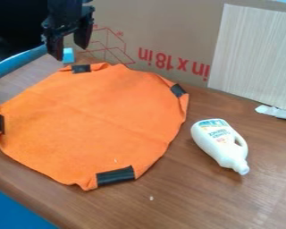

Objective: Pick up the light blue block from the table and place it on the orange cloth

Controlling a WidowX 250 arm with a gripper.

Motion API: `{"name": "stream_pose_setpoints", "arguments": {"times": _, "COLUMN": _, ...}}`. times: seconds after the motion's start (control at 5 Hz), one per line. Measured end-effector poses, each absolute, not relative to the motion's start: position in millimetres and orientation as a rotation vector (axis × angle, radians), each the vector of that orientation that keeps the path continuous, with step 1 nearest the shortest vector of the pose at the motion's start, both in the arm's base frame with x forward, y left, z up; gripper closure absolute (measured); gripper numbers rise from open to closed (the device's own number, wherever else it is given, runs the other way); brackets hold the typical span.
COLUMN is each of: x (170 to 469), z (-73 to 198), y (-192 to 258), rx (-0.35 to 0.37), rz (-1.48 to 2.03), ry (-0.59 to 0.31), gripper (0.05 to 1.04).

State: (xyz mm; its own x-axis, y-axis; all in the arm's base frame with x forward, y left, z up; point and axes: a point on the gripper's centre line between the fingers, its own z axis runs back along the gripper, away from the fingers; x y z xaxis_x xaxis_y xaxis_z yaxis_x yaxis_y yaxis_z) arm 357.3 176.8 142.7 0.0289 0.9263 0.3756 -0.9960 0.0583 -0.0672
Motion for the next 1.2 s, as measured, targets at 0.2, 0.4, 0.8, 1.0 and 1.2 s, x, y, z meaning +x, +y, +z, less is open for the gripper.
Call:
{"name": "stream_pose_setpoints", "arguments": {"times": 0.2, "x": 358, "z": 129, "y": 175, "rx": 0.245, "rz": 1.495, "ry": -0.322, "gripper": 0.083}}
{"name": "stream_pose_setpoints", "arguments": {"times": 0.4, "x": 358, "z": 124, "y": 196, "rx": 0.15, "rz": 1.418, "ry": -0.331, "gripper": 0.083}}
{"name": "stream_pose_setpoints", "arguments": {"times": 0.8, "x": 353, "z": 131, "y": 229, "rx": -0.038, "rz": 1.252, "ry": -0.508, "gripper": 0.084}}
{"name": "stream_pose_setpoints", "arguments": {"times": 1.0, "x": 356, "z": 129, "y": 234, "rx": -0.079, "rz": 1.196, "ry": -0.573, "gripper": 0.084}}
{"name": "stream_pose_setpoints", "arguments": {"times": 1.2, "x": 363, "z": 129, "y": 236, "rx": -0.045, "rz": 1.149, "ry": -0.644, "gripper": 0.084}}
